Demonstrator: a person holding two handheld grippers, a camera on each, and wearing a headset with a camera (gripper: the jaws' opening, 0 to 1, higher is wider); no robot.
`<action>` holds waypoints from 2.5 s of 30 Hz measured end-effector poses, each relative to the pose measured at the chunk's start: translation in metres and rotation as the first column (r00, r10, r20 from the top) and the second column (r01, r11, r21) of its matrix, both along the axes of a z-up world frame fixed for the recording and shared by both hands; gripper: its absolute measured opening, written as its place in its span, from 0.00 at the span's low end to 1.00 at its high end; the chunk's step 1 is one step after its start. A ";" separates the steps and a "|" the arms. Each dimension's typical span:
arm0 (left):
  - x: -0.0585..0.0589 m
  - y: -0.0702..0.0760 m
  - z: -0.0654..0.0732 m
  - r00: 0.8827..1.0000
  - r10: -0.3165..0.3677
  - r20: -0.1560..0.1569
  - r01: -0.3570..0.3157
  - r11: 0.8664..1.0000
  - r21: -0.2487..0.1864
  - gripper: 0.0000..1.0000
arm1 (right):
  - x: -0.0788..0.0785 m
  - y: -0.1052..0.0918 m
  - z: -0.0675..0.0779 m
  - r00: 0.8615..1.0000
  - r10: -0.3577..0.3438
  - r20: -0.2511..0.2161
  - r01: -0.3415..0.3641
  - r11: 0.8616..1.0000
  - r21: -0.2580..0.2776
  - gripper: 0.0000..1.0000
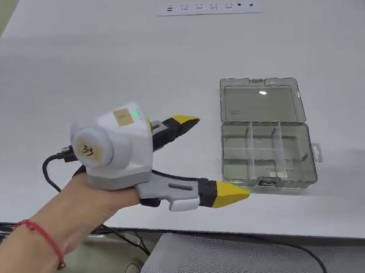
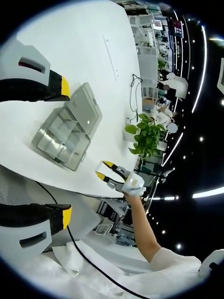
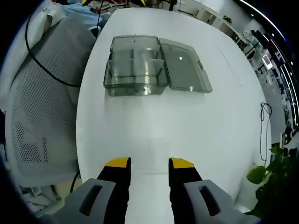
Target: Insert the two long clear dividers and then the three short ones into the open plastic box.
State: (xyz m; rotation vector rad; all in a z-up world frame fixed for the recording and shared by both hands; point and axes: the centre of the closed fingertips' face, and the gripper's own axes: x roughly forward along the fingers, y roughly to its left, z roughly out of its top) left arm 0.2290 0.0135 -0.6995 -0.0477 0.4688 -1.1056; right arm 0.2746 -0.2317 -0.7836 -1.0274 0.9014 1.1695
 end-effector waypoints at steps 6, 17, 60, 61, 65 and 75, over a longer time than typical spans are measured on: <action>0.001 -0.010 0.005 0.999 0.010 -0.034 -0.010 1.000 -0.014 0.86 | -0.009 0.048 0.034 0.997 0.030 0.065 -0.035 0.997 0.068 0.32; 0.000 -0.040 0.016 0.982 0.030 -0.186 -0.048 0.994 -0.094 0.66 | -0.031 0.117 0.075 0.987 0.078 0.141 -0.097 0.986 0.134 0.32; -0.010 -0.077 0.025 0.876 -0.007 -0.483 -0.132 0.958 -0.254 0.00 | -0.057 0.177 0.109 0.973 0.107 0.204 -0.144 0.975 0.172 0.33; -0.011 -0.077 0.026 0.872 -0.010 -0.490 -0.134 0.957 -0.259 0.00 | -0.057 0.177 0.109 0.973 0.109 0.205 -0.145 0.975 0.171 0.33; -0.011 -0.078 0.025 0.870 -0.001 -0.493 -0.144 0.956 -0.256 0.00 | -0.058 0.176 0.109 0.971 0.113 0.210 -0.149 0.975 0.166 0.33; -0.013 -0.072 0.023 0.899 0.002 -0.438 -0.114 0.966 -0.231 0.00 | -0.052 0.176 0.122 0.980 0.079 0.185 -0.123 0.963 0.239 0.36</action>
